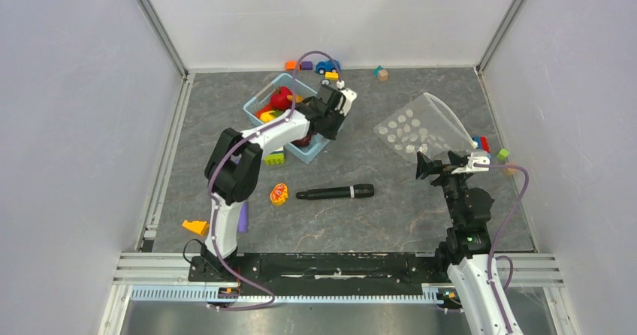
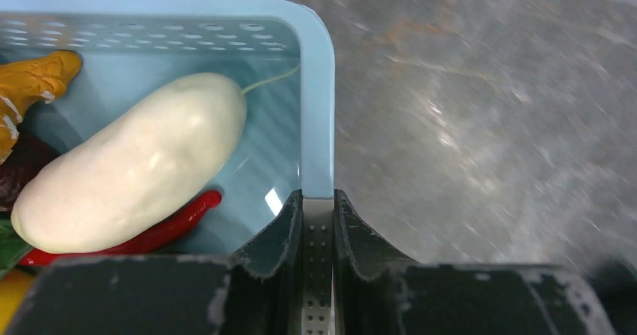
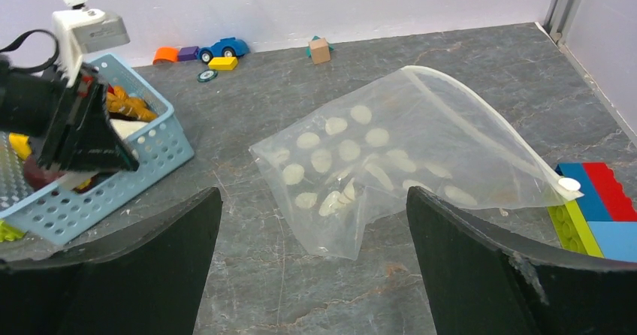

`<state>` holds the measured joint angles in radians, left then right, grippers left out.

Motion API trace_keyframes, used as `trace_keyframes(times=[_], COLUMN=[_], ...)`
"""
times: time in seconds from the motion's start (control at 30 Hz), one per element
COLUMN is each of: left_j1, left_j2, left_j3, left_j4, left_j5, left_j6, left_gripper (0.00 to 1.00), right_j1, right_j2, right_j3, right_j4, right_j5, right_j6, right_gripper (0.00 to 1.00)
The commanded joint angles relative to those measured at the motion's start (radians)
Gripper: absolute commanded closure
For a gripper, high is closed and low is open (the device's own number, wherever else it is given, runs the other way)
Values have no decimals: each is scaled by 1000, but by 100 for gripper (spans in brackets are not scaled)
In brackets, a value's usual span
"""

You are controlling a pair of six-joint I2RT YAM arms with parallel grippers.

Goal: Place the food in the zip-top bag and seal the zipper
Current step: Move the bin to the center of the board.

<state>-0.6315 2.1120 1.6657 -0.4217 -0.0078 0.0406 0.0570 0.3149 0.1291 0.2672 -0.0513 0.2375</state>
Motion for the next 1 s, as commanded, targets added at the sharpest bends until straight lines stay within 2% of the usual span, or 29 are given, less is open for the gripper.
trace_keyframes(times=[0.0,0.3,0.57,0.67,0.73,0.77,0.83,0.97], left_j1=[-78,-190,-301,-329,-337,-342,-344,-344], left_j2=[-164,-328,-446,-491,-528,-552,-591,-651], left_j3=[-141,-375,-522,-575,-604,-614,-628,-645], left_j4=[59,53,50,46,58,69,99,179], left_j5=[-18,-46,-69,-106,-112,-115,-119,-124], left_j6=[32,-26,-92,-107,-116,-119,-126,-138], left_gripper=[95,87,75,67,56,47,1,0], right_j1=[3,3,2,3,2,2,3,2], right_j2=[-7,22,82,115,139,150,172,219], right_j3=[25,31,57,71,77,83,90,91], right_j4=[11,14,-18,-40,-46,-52,-62,-61], right_j5=[4,-5,-8,10,28,38,45,68], right_j6=[-6,15,47,58,69,75,84,108], right_gripper=[2,2,2,2,2,2,2,2])
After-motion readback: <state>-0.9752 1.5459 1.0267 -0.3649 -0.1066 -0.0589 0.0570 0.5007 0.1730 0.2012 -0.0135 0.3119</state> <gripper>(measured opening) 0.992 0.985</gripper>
